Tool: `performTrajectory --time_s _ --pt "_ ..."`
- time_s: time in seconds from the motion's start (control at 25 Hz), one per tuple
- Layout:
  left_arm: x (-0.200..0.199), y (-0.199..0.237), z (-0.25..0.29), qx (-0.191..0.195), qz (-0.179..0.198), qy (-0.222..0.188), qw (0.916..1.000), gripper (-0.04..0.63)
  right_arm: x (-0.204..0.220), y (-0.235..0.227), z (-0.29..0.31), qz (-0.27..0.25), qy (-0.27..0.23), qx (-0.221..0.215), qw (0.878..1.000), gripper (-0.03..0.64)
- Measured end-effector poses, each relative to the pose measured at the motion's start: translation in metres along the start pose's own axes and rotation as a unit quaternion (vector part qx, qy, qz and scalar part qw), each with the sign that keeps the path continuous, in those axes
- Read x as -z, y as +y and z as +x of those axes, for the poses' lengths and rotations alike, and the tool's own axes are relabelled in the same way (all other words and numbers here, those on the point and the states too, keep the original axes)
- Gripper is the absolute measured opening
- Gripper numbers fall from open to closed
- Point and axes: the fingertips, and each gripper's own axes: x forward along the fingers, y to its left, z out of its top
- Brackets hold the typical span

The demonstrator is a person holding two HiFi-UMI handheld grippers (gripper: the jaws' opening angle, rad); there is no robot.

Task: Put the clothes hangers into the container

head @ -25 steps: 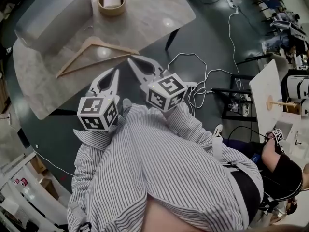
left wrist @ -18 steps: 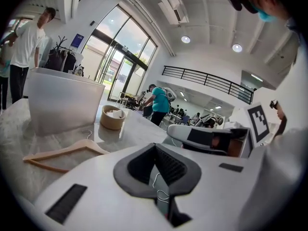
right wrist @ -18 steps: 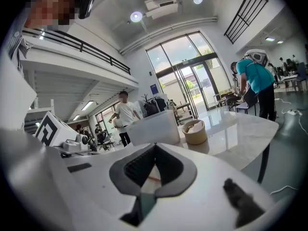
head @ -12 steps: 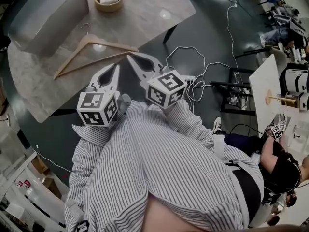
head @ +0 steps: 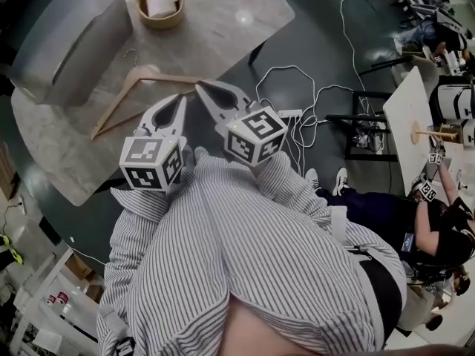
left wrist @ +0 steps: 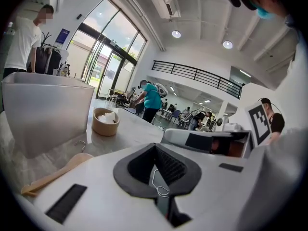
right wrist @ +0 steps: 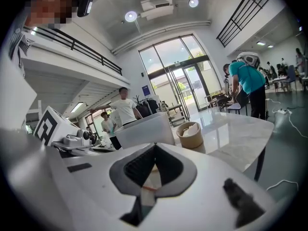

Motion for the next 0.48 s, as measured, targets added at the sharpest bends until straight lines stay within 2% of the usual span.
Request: performTrajectory --time_s 0.32,0.48 --pt "-0.008 0.018 0.007 0.022 0.004 0.013 0.9997 0.01 -0.003 -0.007 0.013 0.012 -0.005 0.035 0.999 0.015" --pt "-0.009 0.02 0.012 0.04 0.018 0.021 0.9988 0.009 -0.005 -0.012 0.016 0.015 -0.013 0.051 0.998 0.015"
